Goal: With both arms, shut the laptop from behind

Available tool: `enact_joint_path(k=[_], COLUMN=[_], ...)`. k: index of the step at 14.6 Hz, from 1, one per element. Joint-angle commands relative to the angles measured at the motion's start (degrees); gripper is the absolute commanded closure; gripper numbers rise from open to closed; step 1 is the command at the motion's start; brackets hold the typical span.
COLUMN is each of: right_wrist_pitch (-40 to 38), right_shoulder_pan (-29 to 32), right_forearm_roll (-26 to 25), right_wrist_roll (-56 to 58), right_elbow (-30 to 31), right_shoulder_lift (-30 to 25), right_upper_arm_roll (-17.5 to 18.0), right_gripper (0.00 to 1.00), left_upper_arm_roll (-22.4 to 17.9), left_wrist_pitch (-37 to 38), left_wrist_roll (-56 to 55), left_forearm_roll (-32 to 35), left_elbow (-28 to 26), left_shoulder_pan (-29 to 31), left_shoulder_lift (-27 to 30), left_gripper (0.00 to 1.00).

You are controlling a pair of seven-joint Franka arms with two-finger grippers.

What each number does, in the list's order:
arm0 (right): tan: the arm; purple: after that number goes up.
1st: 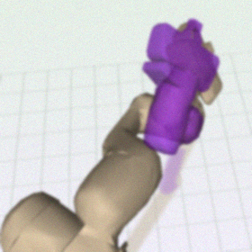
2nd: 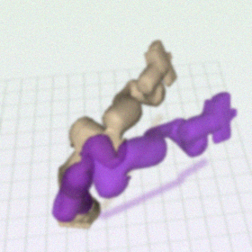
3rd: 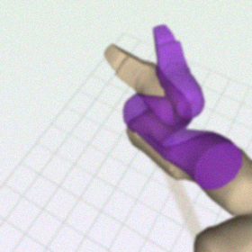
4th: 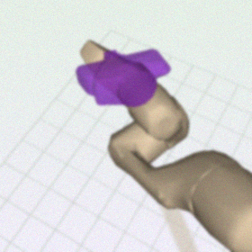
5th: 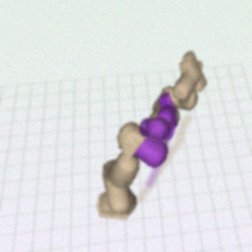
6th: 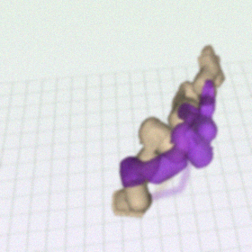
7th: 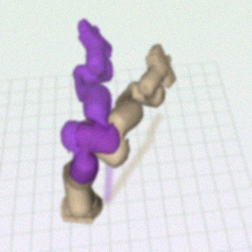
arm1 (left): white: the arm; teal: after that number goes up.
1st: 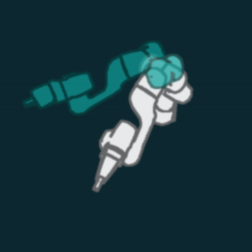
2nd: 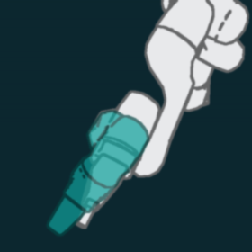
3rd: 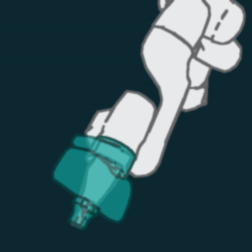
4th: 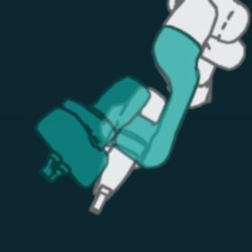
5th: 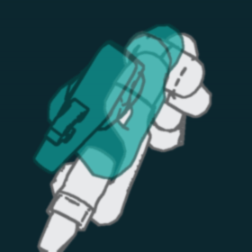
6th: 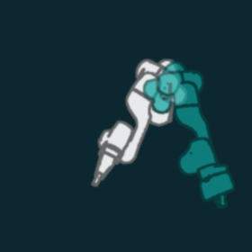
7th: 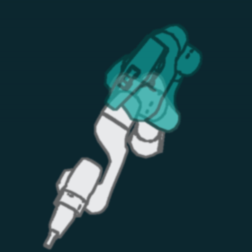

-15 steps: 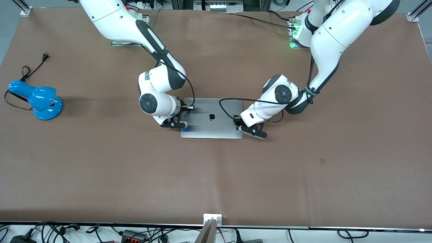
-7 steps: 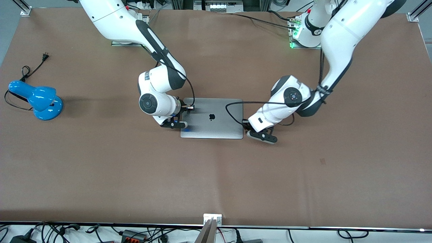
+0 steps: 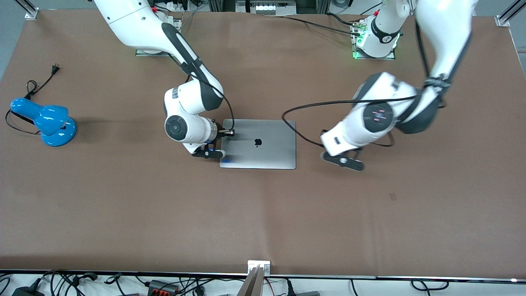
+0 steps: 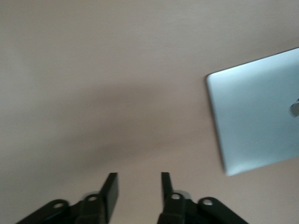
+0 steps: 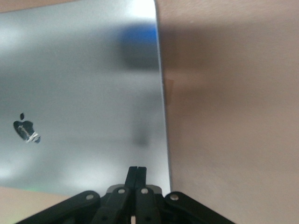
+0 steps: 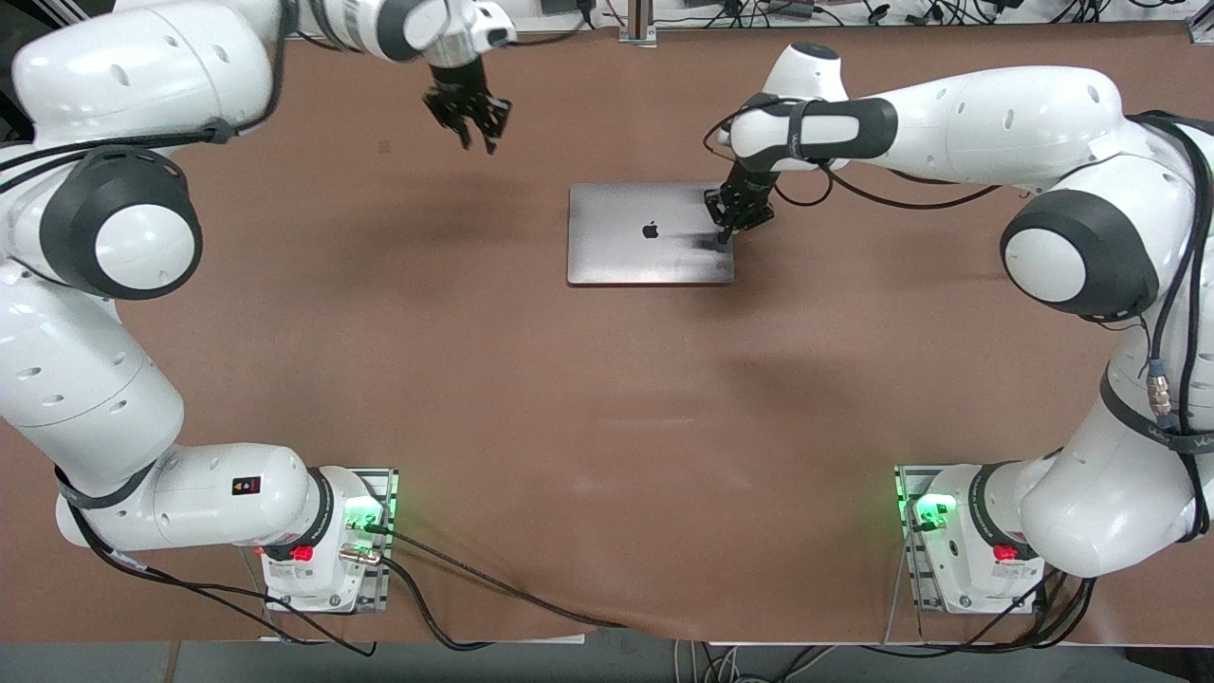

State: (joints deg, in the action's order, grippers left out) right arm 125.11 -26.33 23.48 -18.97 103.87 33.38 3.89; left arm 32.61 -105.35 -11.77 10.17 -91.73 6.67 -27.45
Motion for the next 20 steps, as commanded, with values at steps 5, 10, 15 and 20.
enact_joint_path(k=[5,10,15,20], right_wrist_pitch=[-9.26,-16.37,-23.76,-32.64], right_shoulder_pan=[0.22,0.40,0.49,0.48], right_forearm_roll=[-1.33,-5.11,-6.59,-9.94], right_wrist_roll=[-0.19,2.26,6.05,10.61], right_elbow=[0.28,0.10,-3.05,-7.28], right_shoulder_lift=[-7.97,-14.03,-17.02,-20.36], right_upper_arm_roll=[-3.71,-8.72,-13.20,-18.04], right_gripper=[1.00,1.00,1.00,1.00], left_upper_arm_roll=[0.78,0.17,-2.18,-26.78], left_wrist_pitch=[10.24,22.27,27.06,18.08], left_wrist_roll=[14.22,14.32,14.58,14.67], left_forearm_roll=[1.43,1.96,1.80,-10.16], left_elbow=[3.04,13.58,19.75,11.96], left_shoulder_pan=[13.36,14.34,16.54,2.25], left_shoulder_lift=[6.70,8.29,9.87,18.20], left_gripper=[0.00,0.00,0.00,0.00])
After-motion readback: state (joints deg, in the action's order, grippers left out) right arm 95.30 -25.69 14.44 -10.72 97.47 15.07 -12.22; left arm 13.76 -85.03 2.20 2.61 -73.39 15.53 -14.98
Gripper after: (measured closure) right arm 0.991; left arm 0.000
